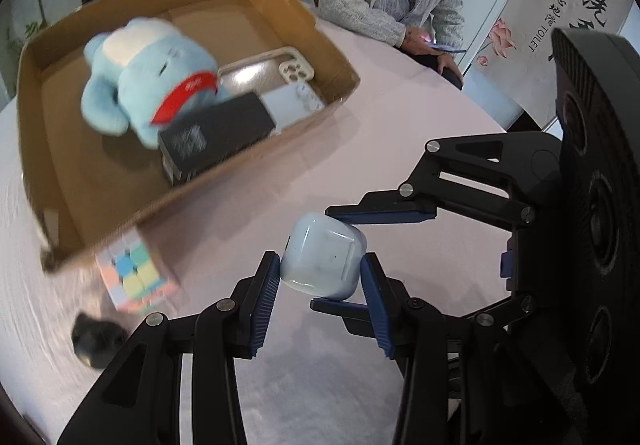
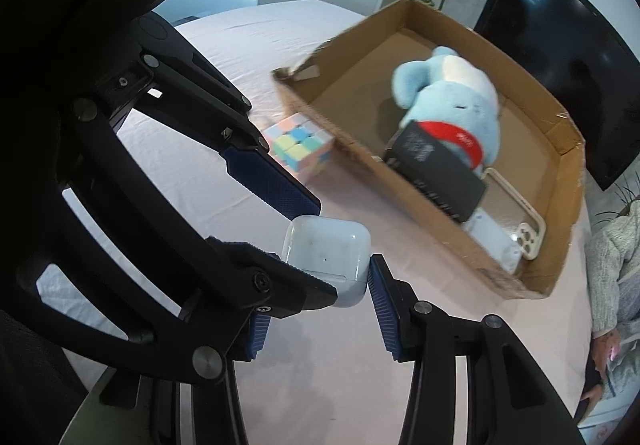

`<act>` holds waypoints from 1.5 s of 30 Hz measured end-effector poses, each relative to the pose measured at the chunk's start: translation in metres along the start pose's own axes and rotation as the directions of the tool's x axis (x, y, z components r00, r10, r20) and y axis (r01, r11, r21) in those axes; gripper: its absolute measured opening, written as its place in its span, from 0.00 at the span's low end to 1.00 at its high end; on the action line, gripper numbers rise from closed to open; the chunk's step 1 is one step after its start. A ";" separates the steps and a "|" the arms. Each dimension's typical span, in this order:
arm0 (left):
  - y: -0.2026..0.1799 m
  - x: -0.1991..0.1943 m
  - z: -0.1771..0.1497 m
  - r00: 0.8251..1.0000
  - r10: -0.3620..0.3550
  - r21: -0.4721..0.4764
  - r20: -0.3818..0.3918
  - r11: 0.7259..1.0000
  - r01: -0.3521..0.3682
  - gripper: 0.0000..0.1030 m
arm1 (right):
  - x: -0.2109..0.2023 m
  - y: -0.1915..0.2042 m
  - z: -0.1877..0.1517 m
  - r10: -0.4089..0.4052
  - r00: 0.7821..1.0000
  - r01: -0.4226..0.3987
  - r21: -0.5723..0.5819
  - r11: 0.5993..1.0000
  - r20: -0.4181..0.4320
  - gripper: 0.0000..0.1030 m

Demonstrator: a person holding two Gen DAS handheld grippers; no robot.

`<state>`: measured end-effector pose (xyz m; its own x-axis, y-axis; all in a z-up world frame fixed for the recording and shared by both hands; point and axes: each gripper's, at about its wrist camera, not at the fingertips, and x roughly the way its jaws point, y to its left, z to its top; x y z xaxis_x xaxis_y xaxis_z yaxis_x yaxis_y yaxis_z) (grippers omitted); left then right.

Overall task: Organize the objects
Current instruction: 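Lift the earbud case with both grippers and carry it toward the cardboard box, then lower the earbud case into the box and open both grippers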

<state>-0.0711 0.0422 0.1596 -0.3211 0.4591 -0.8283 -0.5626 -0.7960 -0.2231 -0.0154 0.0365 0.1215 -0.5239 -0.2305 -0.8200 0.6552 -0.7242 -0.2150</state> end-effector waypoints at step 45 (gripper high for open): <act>0.109 -0.001 -0.031 0.913 0.407 -0.537 -0.024 0.765 -0.355 0.75 | 0.033 -0.138 -0.015 0.103 0.994 -0.076 0.517 0.853 -0.023 0.68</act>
<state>-0.1085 -0.0571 0.1198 -0.5037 0.0855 -0.8596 0.0930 -0.9839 -0.1524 -0.1144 0.1387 0.1160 -0.4415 -0.2888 -0.8495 0.3173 -0.9359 0.1532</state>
